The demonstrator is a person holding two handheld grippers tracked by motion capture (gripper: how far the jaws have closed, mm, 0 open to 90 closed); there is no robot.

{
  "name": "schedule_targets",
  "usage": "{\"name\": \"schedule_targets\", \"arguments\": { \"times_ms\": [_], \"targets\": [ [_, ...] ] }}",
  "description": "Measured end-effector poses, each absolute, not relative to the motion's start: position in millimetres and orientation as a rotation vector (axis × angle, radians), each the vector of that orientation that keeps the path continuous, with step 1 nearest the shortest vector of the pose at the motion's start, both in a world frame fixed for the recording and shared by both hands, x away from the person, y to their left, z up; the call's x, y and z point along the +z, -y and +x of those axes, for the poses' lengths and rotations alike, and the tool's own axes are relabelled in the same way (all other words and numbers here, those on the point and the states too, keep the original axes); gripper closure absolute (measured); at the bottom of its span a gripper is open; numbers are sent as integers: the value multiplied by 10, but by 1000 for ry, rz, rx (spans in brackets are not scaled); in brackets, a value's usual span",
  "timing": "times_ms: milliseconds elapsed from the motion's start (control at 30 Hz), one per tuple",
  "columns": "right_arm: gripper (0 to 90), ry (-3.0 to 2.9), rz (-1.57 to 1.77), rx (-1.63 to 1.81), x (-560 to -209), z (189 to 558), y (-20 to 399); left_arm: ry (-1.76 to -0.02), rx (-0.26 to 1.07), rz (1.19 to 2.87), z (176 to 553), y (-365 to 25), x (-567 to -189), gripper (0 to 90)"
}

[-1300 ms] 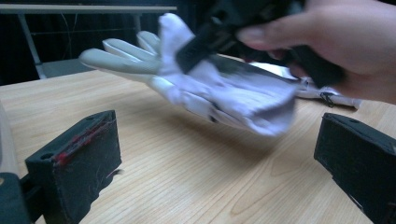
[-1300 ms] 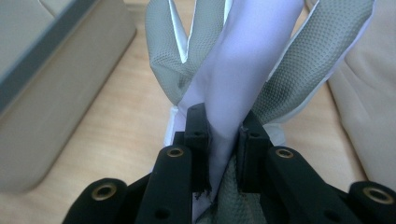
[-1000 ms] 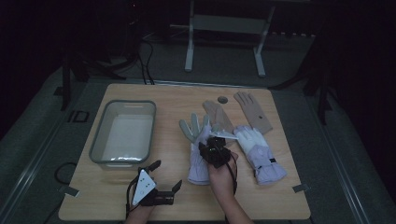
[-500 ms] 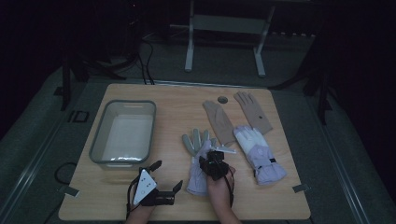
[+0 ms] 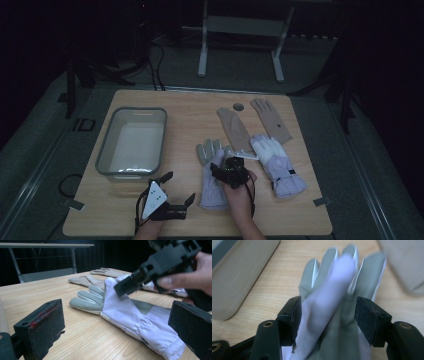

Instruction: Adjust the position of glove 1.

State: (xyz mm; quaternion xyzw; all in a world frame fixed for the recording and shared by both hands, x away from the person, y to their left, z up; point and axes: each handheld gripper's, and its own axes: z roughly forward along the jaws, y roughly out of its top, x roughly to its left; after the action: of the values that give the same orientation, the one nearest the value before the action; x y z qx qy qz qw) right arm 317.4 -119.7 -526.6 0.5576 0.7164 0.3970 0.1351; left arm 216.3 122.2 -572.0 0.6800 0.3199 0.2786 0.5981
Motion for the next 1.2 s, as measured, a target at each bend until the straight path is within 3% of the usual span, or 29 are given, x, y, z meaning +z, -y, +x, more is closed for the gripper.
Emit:
{"name": "schedule_targets", "arguments": {
  "times_ms": [200,800,1200],
  "targets": [
    [147,-2162,1569,1168,-5152,3267,1286,-743,644,1583,2168,-1227,-5723,8],
    [194,-2189,1361,1219,-4640,3507,1758,-743,635,1584,2168,-1235,-5725,8],
    [156,-2155,1214,1152,-4198,3642,2272,-750,626,1589,2176,-1230,-5742,8]
  ]
}}
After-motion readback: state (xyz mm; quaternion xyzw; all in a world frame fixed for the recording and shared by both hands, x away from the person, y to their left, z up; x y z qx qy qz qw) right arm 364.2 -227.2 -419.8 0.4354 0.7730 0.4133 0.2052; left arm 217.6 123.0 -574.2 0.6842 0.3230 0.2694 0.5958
